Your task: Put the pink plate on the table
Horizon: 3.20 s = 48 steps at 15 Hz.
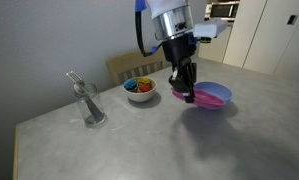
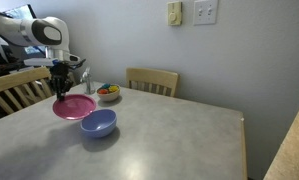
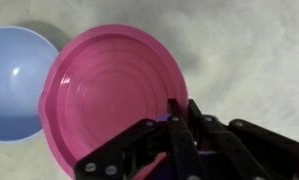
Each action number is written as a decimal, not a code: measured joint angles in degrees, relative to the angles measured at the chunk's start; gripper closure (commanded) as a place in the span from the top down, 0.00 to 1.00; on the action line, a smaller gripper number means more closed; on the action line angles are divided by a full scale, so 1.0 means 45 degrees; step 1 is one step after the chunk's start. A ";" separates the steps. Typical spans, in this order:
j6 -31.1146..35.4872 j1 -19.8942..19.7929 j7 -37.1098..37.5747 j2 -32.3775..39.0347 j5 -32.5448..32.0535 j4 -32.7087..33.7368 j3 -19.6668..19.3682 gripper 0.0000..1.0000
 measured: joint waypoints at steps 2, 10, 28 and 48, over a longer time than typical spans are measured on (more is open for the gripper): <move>-0.0005 0.0009 -0.0507 0.0461 0.0099 0.0437 0.0204 0.03; -0.0909 0.0046 -0.1473 0.1655 0.0237 0.1825 0.0477 0.03; -0.2141 0.0054 -0.0803 0.1214 0.0031 0.2487 0.0067 0.03; -0.1602 0.0544 -0.2854 0.3042 0.0044 0.3225 0.0486 0.03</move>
